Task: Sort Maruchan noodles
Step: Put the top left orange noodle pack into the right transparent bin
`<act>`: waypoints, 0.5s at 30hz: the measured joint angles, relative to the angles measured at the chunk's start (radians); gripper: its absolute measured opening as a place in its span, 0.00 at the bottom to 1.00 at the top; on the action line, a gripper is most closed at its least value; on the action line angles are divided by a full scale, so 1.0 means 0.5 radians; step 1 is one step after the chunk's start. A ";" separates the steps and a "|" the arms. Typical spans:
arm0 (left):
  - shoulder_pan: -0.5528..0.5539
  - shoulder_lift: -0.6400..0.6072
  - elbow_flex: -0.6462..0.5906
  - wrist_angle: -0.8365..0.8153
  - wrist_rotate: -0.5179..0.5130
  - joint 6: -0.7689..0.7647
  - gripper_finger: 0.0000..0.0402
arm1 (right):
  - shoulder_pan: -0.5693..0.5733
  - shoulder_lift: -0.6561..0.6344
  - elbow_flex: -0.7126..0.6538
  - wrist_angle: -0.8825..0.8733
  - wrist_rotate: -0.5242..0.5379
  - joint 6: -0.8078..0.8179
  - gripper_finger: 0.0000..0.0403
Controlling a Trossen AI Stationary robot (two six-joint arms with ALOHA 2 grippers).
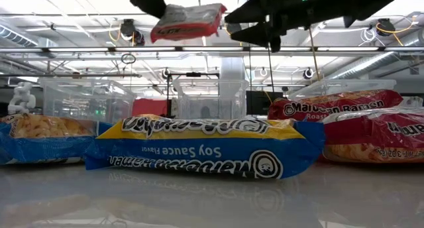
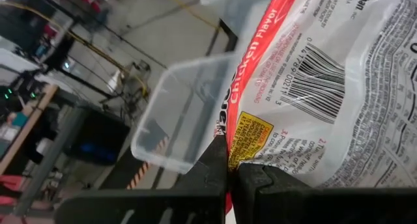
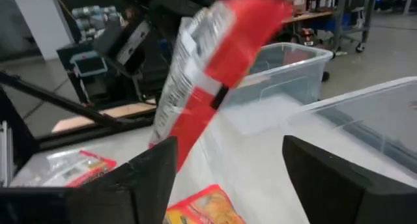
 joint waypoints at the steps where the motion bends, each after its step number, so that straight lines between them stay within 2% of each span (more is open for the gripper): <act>1: 0.006 0.000 0.000 0.039 -0.001 0.023 0.01 | -0.003 0.026 0.000 0.055 -0.019 0.007 0.69; 5: 0.038 0.001 0.000 0.106 -0.006 0.053 0.01 | -0.033 0.111 0.000 0.247 -0.156 0.045 0.70; 15: 0.035 0.006 0.000 0.114 -0.010 -0.045 0.01 | -0.060 0.217 0.001 0.514 -0.258 0.264 0.70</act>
